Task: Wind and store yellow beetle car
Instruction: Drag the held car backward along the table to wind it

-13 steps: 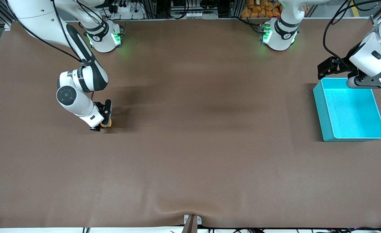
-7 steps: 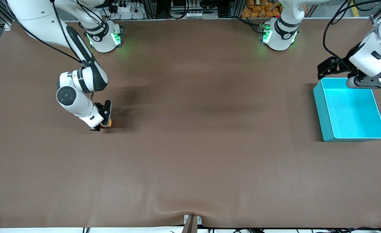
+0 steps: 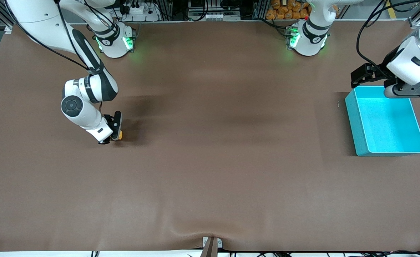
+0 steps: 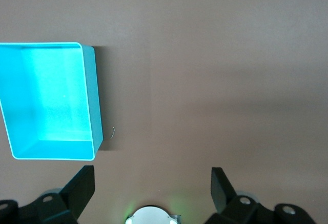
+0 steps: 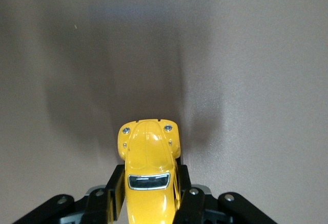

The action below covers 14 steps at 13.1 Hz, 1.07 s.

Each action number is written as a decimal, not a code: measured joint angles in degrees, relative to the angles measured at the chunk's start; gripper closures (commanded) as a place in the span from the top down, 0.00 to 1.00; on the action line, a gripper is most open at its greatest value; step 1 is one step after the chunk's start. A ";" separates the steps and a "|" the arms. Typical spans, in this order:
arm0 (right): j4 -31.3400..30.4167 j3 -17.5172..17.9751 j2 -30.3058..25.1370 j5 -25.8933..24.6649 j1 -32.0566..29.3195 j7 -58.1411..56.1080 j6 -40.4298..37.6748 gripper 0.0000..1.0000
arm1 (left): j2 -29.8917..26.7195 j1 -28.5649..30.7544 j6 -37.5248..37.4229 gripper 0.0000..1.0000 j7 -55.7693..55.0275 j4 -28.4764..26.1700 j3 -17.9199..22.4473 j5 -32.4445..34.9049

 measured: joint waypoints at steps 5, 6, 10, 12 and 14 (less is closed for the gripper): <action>0.00 -0.06 0.03 -0.02 -0.03 0.00 0.00 0.31 | 0.00 0.00 0.00 1.00 -1.13 0.09 0.08 0.00; 0.00 -0.12 0.04 -0.02 -0.03 -0.01 0.00 0.31 | 0.00 0.00 0.00 1.00 -1.13 0.09 0.08 0.00; 0.01 -0.29 0.07 -0.02 -1.76 -1.53 -0.07 0.31 | 0.00 -0.14 0.00 1.00 -1.13 0.09 -0.36 2.83; 0.01 -0.30 0.08 -0.02 -2.79 -2.48 -0.11 0.31 | 0.00 -0.17 0.00 1.00 -1.13 0.09 -0.44 2.97; 0.02 -0.32 0.12 -0.02 -3.75 -3.33 -0.12 0.31 | 0.00 -0.17 0.00 1.00 -1.13 0.09 -0.44 2.97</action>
